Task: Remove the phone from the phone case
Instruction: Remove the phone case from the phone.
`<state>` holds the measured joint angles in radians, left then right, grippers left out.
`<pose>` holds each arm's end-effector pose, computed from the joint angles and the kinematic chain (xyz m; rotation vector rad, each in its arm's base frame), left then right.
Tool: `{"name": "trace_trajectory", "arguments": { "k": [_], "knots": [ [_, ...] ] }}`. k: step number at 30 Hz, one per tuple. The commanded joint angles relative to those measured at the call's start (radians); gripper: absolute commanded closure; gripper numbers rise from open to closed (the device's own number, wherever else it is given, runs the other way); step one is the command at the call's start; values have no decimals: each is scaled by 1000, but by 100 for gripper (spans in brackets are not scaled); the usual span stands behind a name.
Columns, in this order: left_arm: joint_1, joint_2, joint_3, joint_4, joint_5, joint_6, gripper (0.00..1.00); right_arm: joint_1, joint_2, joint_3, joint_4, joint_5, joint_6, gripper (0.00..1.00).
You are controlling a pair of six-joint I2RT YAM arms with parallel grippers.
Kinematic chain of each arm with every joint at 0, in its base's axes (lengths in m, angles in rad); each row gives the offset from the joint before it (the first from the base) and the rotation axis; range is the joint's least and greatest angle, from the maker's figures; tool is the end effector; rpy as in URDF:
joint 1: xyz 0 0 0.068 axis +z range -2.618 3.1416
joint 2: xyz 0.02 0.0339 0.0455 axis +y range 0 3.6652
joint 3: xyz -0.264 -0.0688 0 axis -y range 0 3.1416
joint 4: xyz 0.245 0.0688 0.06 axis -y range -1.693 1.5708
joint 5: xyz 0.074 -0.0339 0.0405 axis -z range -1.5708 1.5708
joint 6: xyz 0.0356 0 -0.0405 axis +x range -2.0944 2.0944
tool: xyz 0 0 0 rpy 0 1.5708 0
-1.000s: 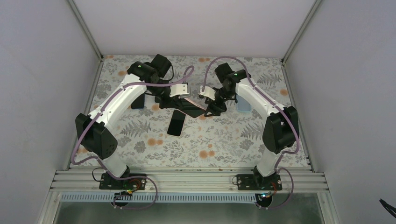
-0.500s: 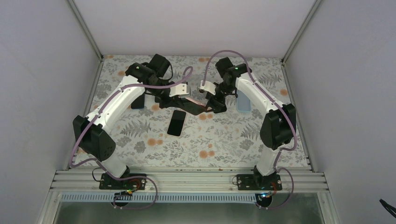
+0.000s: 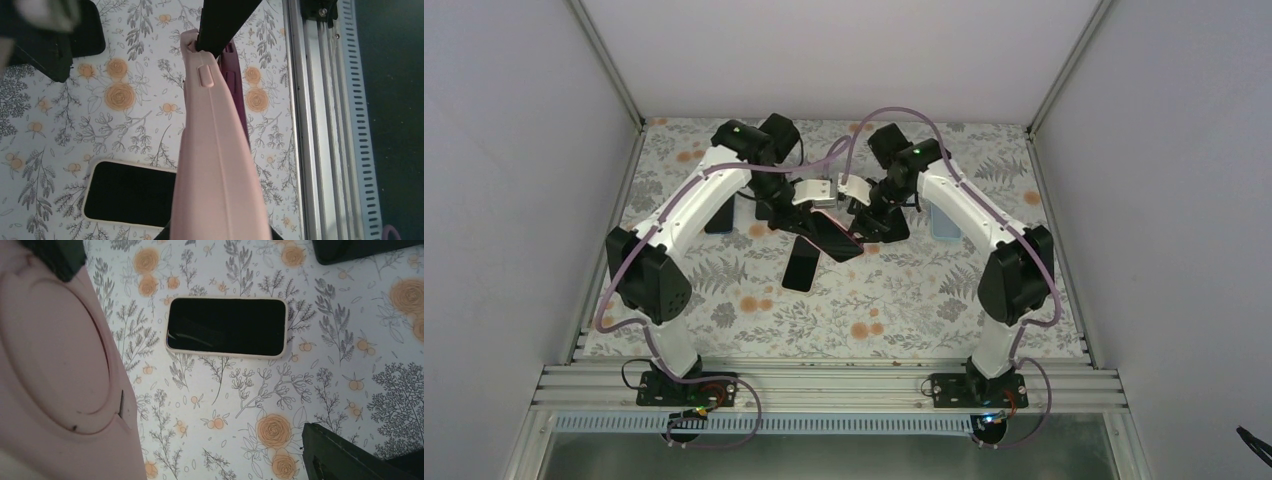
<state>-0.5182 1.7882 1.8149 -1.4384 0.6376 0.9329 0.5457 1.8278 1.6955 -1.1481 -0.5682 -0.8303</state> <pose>0.2818 -0.1851 0.3365 1.8705 2.0004 -0.8393 0.3043 0.2072 0.2963 -1.7959 2.0041 0.7214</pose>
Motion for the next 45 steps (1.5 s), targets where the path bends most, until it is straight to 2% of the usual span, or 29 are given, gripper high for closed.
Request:
{"name": "trace_trajectory", "arguments": {
  "k": [1,7,9,11,17,20,22,24,29,33,34,37,42,43,45],
  "knots": [
    [-66,59,101,258,279,-86,98,117,-89,49,331,-369,186,15],
    [-26,-28,-21,575,225,-257,98,118,-61,83,322,-611,241,19],
    [-13,-53,-42,655,212,-302,98,119,-44,76,315,-662,243,30],
    [-1,-57,-34,689,201,-330,98,119,-31,80,292,-696,225,47],
    [40,-29,36,642,224,-333,98,119,-9,132,162,-686,121,74],
    [50,-26,68,609,210,-330,98,109,-22,113,173,-663,146,95],
    [57,-19,102,567,191,-322,97,92,-43,73,230,-647,199,96],
    [62,-23,120,532,165,-313,92,73,-69,38,296,-624,256,96],
    [76,-96,91,462,70,-281,66,2,-99,23,339,-561,336,96],
    [81,-217,16,437,-61,-253,21,-80,-78,38,378,-511,442,96],
    [81,-250,-2,436,-103,-247,17,-100,-74,38,404,-477,478,96],
    [82,-367,-108,527,-277,-244,14,-151,-104,-30,553,-378,635,96],
    [72,-486,-284,842,-635,-293,13,-174,-124,-57,710,-224,782,96],
    [66,-489,-303,886,-673,-311,13,-171,-120,-54,736,-157,824,96],
    [15,-493,-355,989,-718,-334,14,-143,-90,0,738,85,870,96]
  ]
}}
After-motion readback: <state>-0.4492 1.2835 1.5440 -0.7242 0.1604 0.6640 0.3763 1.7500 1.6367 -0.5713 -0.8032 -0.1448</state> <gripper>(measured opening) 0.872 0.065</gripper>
